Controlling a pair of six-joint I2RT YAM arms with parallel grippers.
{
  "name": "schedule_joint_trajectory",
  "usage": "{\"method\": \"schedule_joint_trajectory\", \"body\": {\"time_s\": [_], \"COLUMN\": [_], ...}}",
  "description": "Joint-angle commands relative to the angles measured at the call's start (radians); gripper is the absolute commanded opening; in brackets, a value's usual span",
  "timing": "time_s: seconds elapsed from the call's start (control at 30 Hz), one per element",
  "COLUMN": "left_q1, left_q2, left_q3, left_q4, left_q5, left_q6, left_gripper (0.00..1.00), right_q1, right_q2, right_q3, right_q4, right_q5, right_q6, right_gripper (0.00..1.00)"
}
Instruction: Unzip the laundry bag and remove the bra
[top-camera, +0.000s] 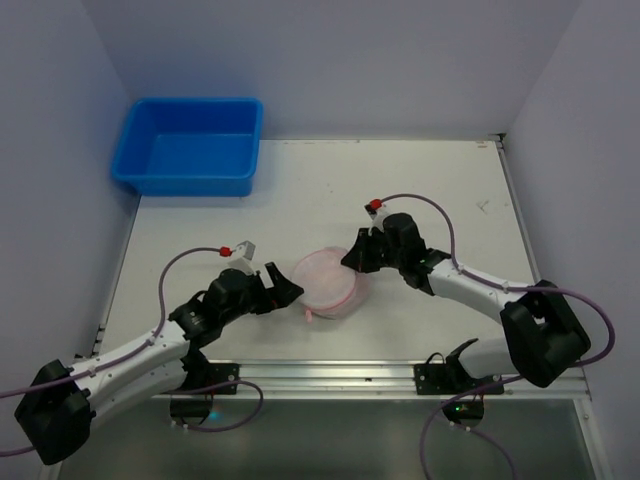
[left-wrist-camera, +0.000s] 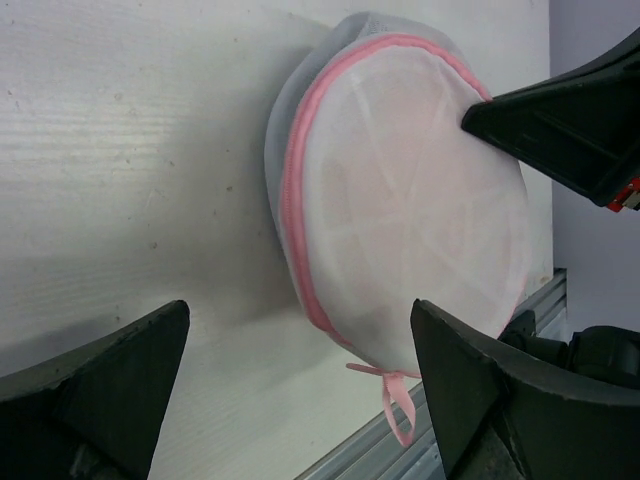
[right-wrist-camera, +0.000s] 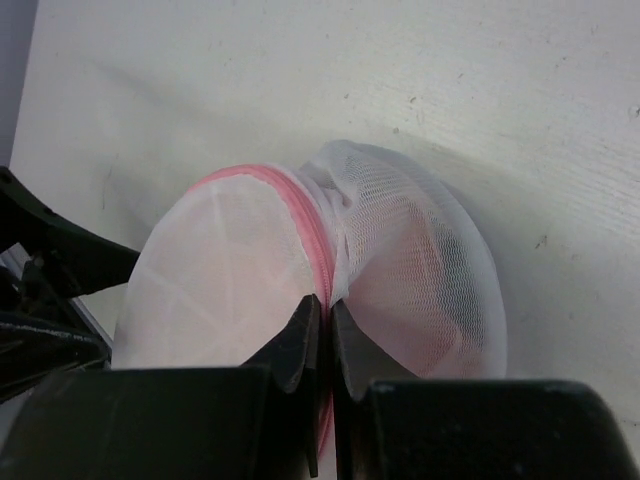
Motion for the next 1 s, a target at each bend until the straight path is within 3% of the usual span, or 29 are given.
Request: {"method": "schedule_joint_trajectory", "body": {"time_s": [0.0, 0.2, 0.3, 0.4, 0.5, 0.53, 0.6, 0.63, 0.7, 0.73, 0.8, 0.83, 0.9, 0.93, 0.97], "left_q1": [0.065, 0.086, 0.100, 0.100, 0.100, 0.100, 0.100, 0.100, 0.099, 0.099, 0.097, 0.096, 0.092, 0.091, 0.085], "left_q2": [0.003, 0.141, 0.207, 0.235, 0.224, 0.200, 0.171, 0.155, 0.112, 0.100, 0.075, 0.071, 0.074, 0.086, 0.092], "left_q3": [-0.070, -0.063, -0.057, -0.043, -0.038, -0.037, -0.026, -0.020, 0.014, 0.026, 0.064, 0.078, 0.106, 0.136, 0.149], "left_q4": [0.231, 0.420, 0.472, 0.494, 0.491, 0.486, 0.457, 0.444, 0.391, 0.373, 0.325, 0.313, 0.266, 0.247, 0.217], "left_q5": [0.094, 0.205, 0.247, 0.288, 0.313, 0.314, 0.307, 0.301, 0.285, 0.278, 0.253, 0.242, 0.203, 0.183, 0.166], "left_q6": [-0.046, -0.008, 0.003, -0.005, -0.011, -0.015, -0.018, -0.015, -0.009, -0.009, -0.015, -0.023, -0.034, -0.046, -0.054], "left_gripper": [0.95, 0.93, 0.88, 0.72, 0.44, 0.30, 0.19, 0.09, 0.00, 0.00, 0.00, 0.00, 0.00, 0.00, 0.00], "right_q1": [-0.037, -0.045, -0.046, -0.054, -0.055, -0.055, -0.057, -0.055, -0.055, -0.057, -0.054, -0.052, -0.031, -0.022, 0.009], "right_q2": [0.017, 0.027, 0.029, 0.040, 0.046, 0.047, 0.050, 0.047, 0.028, 0.014, -0.063, -0.095, -0.169, -0.240, -0.275], "right_q3": [-0.035, -0.041, -0.038, -0.013, 0.005, 0.013, 0.036, 0.045, 0.071, 0.080, 0.090, 0.085, 0.068, 0.062, 0.050], "right_q4": [0.122, 0.177, 0.191, 0.164, 0.153, 0.144, 0.121, 0.090, 0.052, 0.002, -0.036, -0.055, -0.082, -0.104, -0.124], "right_q5": [-0.153, -0.265, -0.285, -0.294, -0.303, -0.300, -0.270, -0.258, -0.208, -0.190, -0.121, -0.104, -0.028, 0.002, 0.032], "right_q6": [-0.053, -0.070, -0.074, -0.071, -0.064, -0.062, -0.067, -0.073, -0.081, -0.085, -0.085, -0.075, -0.070, -0.067, -0.065], "right_gripper": [0.00, 0.00, 0.00, 0.00, 0.00, 0.00, 0.00, 0.07, 0.18, 0.30, 0.44, 0.61, 0.79, 0.87, 0.88]}}
